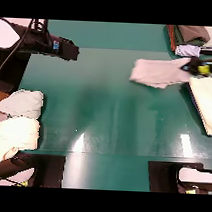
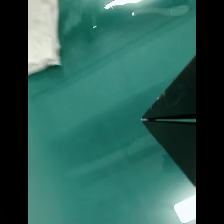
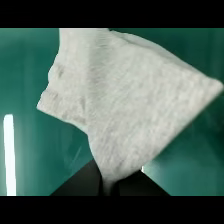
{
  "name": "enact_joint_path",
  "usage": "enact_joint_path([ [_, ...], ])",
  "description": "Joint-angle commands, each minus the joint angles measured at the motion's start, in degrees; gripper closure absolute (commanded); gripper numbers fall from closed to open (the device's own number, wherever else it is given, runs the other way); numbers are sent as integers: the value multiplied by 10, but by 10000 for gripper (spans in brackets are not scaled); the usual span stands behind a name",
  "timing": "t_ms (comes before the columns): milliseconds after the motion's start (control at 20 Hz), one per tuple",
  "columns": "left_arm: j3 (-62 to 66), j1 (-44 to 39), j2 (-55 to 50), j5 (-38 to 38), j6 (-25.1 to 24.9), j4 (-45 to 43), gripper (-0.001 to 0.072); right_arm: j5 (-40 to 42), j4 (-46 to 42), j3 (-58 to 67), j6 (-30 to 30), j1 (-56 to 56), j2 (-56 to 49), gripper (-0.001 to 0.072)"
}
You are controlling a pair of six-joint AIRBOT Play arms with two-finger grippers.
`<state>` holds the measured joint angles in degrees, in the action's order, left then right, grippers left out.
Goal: Fold the shirts.
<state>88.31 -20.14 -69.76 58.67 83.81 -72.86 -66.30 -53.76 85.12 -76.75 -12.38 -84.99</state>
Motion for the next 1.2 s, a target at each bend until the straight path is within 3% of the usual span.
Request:
enact_joint_path([
  [0,0,-24,0,-12,3,3,683,43,10,12,23,-110,-6,699],
  [300,0,-24,0,-11,3,12,683,23,17,166,32,-134,-84,699],
  [650,0,-24,0,-8,2,11,683,-56,15,314,33,-151,-87,699],
  [1150,0,-24,0,-5,2,11,683,-90,10,153,33,-232,72,699],
])
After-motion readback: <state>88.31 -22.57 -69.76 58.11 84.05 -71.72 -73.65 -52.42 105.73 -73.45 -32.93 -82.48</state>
